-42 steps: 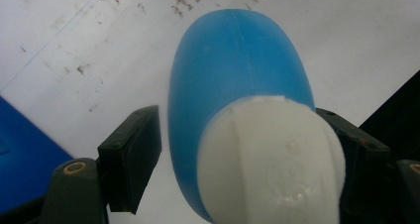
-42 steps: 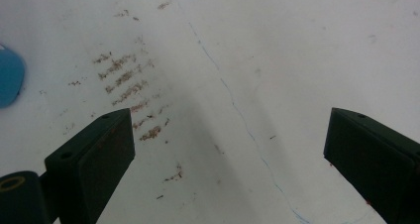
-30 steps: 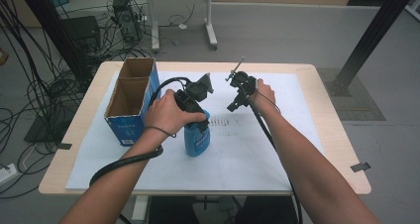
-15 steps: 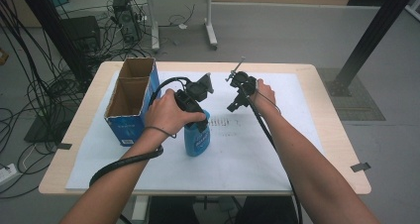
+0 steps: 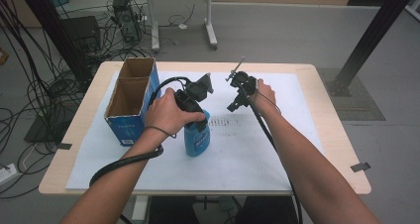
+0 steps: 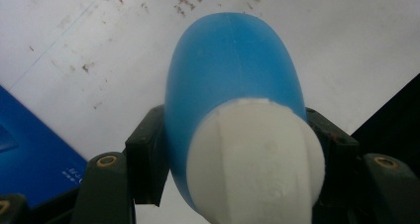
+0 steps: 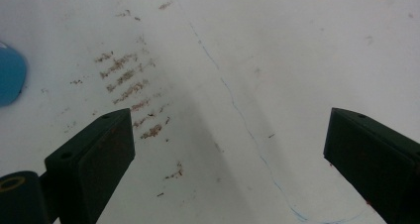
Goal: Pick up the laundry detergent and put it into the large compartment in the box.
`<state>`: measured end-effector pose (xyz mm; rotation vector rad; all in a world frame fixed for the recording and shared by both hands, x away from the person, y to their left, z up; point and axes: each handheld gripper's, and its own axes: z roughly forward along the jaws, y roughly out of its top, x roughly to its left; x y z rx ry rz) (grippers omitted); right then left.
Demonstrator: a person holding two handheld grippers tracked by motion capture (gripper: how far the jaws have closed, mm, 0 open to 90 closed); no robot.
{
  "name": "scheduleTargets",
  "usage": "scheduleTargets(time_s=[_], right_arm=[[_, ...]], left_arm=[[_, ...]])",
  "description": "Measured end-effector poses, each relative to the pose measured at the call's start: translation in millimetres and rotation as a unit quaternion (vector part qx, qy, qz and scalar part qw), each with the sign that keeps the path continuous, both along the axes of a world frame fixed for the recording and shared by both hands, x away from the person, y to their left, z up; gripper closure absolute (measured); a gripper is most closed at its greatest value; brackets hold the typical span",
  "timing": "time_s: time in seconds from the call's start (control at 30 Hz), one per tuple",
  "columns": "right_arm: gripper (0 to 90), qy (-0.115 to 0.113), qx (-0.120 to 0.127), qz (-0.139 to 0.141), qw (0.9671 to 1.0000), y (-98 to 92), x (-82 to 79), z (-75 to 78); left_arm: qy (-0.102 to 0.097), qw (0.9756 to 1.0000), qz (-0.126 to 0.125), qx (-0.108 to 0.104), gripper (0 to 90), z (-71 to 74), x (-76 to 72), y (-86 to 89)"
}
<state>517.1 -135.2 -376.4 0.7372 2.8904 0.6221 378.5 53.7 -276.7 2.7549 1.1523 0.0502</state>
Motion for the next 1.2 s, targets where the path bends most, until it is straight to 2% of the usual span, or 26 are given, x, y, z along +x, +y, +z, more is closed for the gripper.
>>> scheduleTargets(time_s=[1.2], right_arm=[[5.0,-0.001,0.0,0.0,1.0,-1.3,0.9,0.7]], left_arm=[[0.0,1.0,0.004,-0.005,37.4,-0.3,0.1,0.9]])
